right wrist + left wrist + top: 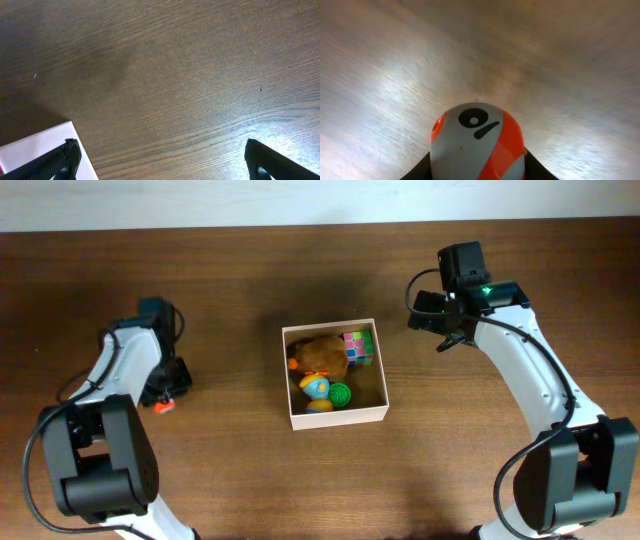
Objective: Pack container
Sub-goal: 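Lift the red ball and carry it over the box with the left gripper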
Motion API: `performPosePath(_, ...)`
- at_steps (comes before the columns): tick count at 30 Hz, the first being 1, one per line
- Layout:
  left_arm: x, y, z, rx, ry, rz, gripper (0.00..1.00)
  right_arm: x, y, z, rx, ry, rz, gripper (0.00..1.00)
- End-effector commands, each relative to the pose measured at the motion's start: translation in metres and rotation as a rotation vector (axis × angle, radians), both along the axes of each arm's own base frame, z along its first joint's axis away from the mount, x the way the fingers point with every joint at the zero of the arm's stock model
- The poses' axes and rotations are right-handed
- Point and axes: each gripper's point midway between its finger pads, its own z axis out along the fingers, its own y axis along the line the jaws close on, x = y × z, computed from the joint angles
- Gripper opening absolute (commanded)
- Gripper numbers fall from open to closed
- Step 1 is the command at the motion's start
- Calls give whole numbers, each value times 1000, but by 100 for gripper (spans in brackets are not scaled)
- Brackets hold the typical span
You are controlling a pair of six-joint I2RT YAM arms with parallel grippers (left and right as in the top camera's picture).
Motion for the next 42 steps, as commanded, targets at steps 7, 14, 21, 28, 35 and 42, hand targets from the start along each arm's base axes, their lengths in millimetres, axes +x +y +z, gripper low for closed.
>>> performPosePath(7,35,-7,45,-51,-94,-5,22,5,-5,7,-9,-22,-20,99)
performPosePath(14,71,-60,84,-289,-205,-270,22,5,-5,7,-9,-22,-20,99)
performPosePath(21,89,-132,125,-402,-286,-617,22,5,-5,7,-9,-22,-20,99)
performPosePath(28,70,-223,132,-491,-262,-941,22,5,-5,7,-9,-22,-20,99)
performPosePath(35,27,-298,130,-516,-184,-1250,22,5,-5,7,-9,-22,-20,99)
performPosePath(42,6,-351,131,-535,-204,-1405,22,5,-4,7,-9,-22,-20,99)
